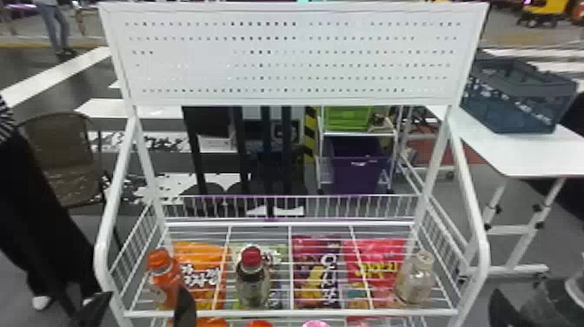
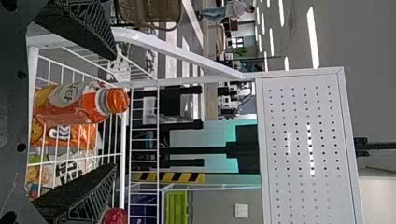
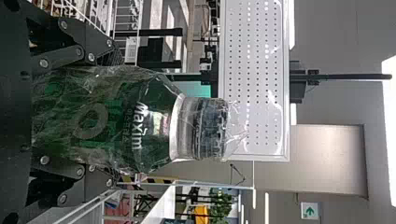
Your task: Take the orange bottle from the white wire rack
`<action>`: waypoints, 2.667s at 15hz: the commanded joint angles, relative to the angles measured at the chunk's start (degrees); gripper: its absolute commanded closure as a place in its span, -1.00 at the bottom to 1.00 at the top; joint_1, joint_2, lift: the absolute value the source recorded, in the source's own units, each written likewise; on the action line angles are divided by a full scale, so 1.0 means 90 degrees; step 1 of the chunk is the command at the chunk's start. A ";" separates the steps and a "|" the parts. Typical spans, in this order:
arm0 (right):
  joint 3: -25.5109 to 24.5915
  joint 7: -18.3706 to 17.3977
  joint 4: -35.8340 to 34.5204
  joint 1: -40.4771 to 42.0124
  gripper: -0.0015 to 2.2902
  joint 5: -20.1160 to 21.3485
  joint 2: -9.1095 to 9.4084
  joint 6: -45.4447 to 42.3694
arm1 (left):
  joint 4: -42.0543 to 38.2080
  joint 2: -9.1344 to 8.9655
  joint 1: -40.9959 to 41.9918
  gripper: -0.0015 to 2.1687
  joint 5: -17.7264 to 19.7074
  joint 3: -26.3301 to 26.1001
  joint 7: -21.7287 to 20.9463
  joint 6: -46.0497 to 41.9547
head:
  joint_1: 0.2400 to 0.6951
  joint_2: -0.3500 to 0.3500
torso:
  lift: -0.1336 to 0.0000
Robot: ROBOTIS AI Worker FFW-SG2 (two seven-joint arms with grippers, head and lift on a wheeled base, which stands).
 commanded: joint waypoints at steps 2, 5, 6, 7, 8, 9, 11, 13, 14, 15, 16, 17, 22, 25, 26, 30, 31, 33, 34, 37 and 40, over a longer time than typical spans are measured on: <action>0.0001 0.0000 0.0023 -0.0001 -0.28 0.0000 0.0006 -0.0001 | 0.1042 -0.0149 -0.0019 -0.93 -0.0001 -0.0191 0.0005 -0.1234 | 0.14 0.00 | 1.00; 0.0010 0.0000 0.0043 -0.0001 -0.28 0.0010 0.0006 -0.0001 | 0.1940 -0.0256 -0.0234 -0.93 0.0087 -0.0240 0.0005 -0.2113 | 0.14 0.00 | 1.00; 0.0020 0.0000 0.0053 -0.0001 -0.28 0.0020 0.0006 -0.0001 | 0.2214 -0.0285 -0.0332 -0.93 0.0214 -0.0250 -0.0005 -0.2308 | 0.14 0.00 | 1.00; 0.0020 0.0000 0.0062 -0.0001 -0.28 0.0020 0.0006 -0.0001 | 0.2399 -0.0295 -0.0410 -0.93 0.0311 -0.0240 -0.0083 -0.2425 | 0.14 0.00 | 1.00; 0.0020 0.0000 0.0072 -0.0011 -0.28 0.0039 0.0006 -0.0001 | 0.2663 -0.0315 -0.0527 -0.93 0.0380 -0.0250 -0.0151 -0.2718 | 0.14 0.00 | 1.00; 0.0010 0.0000 0.0072 -0.0001 -0.28 0.0049 0.0006 -0.0001 | 0.2917 -0.0315 -0.0683 -0.93 0.0390 -0.0260 -0.0190 -0.2816 | 0.14 0.00 | 1.00; 0.0001 0.0000 0.0053 0.0038 -0.28 0.0049 0.0006 -0.0001 | 0.3376 -0.0295 -0.1006 -0.93 0.0390 -0.0328 -0.0249 -0.2933 | 0.14 0.00 | 1.00; 0.0001 0.0000 0.0023 0.0077 -0.28 0.0049 0.0006 -0.0001 | 0.3737 -0.0295 -0.1279 -0.93 0.0419 -0.0328 -0.0386 -0.2953 | 0.14 0.00 | 1.00; -0.0009 0.0000 0.0004 0.0106 -0.28 0.0049 0.0006 -0.0040 | 0.3932 -0.0295 -0.1426 -0.93 0.0477 -0.0328 -0.0415 -0.2953 | 0.14 0.00 | 1.00; -0.0019 0.0000 -0.0016 0.0126 -0.28 0.0049 0.0006 -0.0059 | 0.4079 -0.0295 -0.1533 -0.93 0.0526 -0.0328 -0.0425 -0.2953 | 0.14 0.00 | 1.00; -0.0019 0.0000 -0.0026 0.0135 -0.28 0.0049 0.0006 -0.0059 | 0.4235 -0.0285 -0.1640 -0.93 0.0585 -0.0328 -0.0503 -0.2953 | 0.14 0.00 | 1.00; -0.0029 0.0000 -0.0045 0.0145 -0.28 0.0049 0.0006 -0.0059 | 0.4391 -0.0276 -0.1728 -0.93 0.0624 -0.0318 -0.0542 -0.2953 | 0.14 0.00 | 1.00; -0.0029 0.0000 -0.0123 0.0184 -0.28 0.0068 0.0006 -0.0059 | 0.4948 -0.0266 -0.2090 -0.92 0.0624 -0.0299 -0.0581 -0.3050 | 0.14 0.00 | 1.00; -0.0077 0.0000 -0.0153 0.0204 -0.28 0.0068 0.0006 -0.0040 | 0.5163 -0.0276 -0.2334 -0.92 0.0692 -0.0279 -0.0727 -0.3070 | 0.14 0.00 | 1.00; -0.0087 0.0000 -0.0172 0.0213 -0.28 0.0068 0.0006 -0.0020 | 0.5202 -0.0276 -0.2402 -0.92 0.0702 -0.0289 -0.0747 -0.3070 | 0.14 0.00 | 1.00; -0.0126 0.0000 -0.0201 0.0243 -0.28 0.0068 0.0006 -0.0001 | 0.5426 -0.0285 -0.2666 -0.92 0.0702 -0.0328 -0.0835 -0.3089 | 0.14 0.00 | 1.00; -0.0136 0.0000 -0.0192 0.0233 -0.28 0.0068 0.0006 0.0019 | 0.5475 -0.0285 -0.2715 -0.92 0.0702 -0.0328 -0.0874 -0.3089 | 0.14 0.00 | 1.00; -0.0136 0.0000 -0.0201 0.0233 -0.28 0.0068 0.0006 0.0038 | 0.5661 -0.0295 -0.2890 -0.92 0.0702 -0.0328 -0.0884 -0.3089 | 0.14 0.00 | 1.00; -0.0165 0.0000 -0.0211 0.0233 -0.28 0.0068 0.0006 0.0038 | 0.5729 -0.0305 -0.2969 -0.92 0.0702 -0.0328 -0.0884 -0.3089 | 0.14 0.00 | 1.00; -0.0234 0.0000 -0.0211 0.0233 -0.28 0.0059 0.0006 0.0097 | 0.5885 -0.0305 -0.3135 -0.92 0.0702 -0.0367 -0.0942 -0.3089 | 0.14 0.00 | 1.00; -0.0263 0.0000 -0.0192 0.0213 -0.28 0.0059 0.0006 0.0117 | 0.6022 -0.0334 -0.3281 -0.92 0.0712 -0.0387 -0.0981 -0.3089 | 0.14 0.00 | 1.00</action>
